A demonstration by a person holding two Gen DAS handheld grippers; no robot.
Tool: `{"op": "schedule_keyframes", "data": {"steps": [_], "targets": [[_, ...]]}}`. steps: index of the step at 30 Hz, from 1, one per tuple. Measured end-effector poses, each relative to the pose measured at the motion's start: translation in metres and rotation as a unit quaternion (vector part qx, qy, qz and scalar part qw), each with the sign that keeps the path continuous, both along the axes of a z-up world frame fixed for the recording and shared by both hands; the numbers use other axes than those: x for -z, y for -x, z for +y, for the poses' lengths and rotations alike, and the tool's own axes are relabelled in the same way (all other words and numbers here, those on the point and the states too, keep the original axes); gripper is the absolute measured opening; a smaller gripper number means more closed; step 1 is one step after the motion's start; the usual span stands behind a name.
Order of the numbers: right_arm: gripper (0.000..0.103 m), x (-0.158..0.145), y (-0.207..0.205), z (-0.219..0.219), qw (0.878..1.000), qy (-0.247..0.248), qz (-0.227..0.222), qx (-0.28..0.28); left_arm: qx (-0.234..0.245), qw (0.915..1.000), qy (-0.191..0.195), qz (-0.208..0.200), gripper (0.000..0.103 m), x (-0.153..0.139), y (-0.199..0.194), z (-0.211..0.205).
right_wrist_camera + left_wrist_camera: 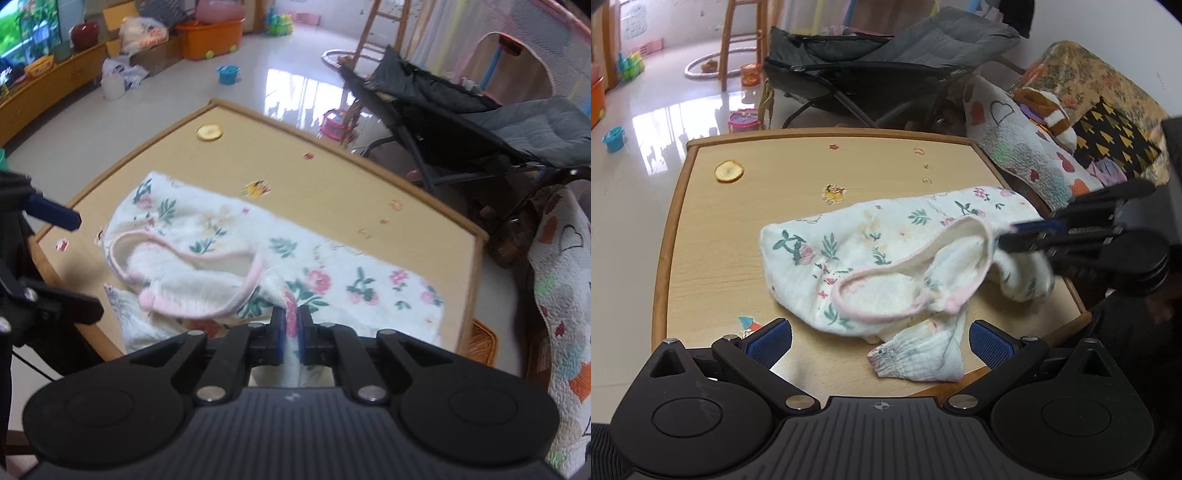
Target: Fold clothes
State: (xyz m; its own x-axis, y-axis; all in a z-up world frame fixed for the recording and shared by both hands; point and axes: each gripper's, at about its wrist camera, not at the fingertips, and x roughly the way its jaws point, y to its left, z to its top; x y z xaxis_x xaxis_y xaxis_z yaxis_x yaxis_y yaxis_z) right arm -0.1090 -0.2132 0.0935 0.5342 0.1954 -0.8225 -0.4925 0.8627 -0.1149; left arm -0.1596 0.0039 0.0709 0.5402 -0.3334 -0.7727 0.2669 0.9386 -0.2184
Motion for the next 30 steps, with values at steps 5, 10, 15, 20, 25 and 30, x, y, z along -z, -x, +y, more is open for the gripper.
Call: {"op": "schedule_keyframes", "data": {"steps": [5,10,15,20,25,30], "targets": [[0.007,-0.017,0.002,-0.014,1.0,-0.006,-0.018,0.014,0.017,0.9994,-0.024,-0.018,0.103,-0.002,-0.002,-0.012],[0.007,-0.027,0.007,-0.024,0.999,-0.008,-0.031,0.019,0.04,0.9961,-0.059,-0.051,0.103,-0.01,-0.006,-0.024],[0.007,-0.032,0.01,-0.035,0.998,-0.016,-0.041,0.037,0.077,0.9857,-0.12,-0.09,0.103,-0.017,-0.009,-0.032],[0.009,-0.022,0.005,-0.041,0.999,-0.032,-0.008,0.032,0.099,0.9809,-0.143,-0.088,0.103,-0.019,-0.015,-0.023],[0.034,-0.006,0.014,-0.023,0.998,-0.05,0.003,-0.035,0.099,0.985,-0.121,-0.073,0.103,-0.015,-0.012,-0.003],[0.045,0.007,0.005,0.004,0.997,-0.06,0.034,-0.046,0.101,0.9839,-0.118,-0.088,0.103,-0.005,-0.003,0.006]]}}
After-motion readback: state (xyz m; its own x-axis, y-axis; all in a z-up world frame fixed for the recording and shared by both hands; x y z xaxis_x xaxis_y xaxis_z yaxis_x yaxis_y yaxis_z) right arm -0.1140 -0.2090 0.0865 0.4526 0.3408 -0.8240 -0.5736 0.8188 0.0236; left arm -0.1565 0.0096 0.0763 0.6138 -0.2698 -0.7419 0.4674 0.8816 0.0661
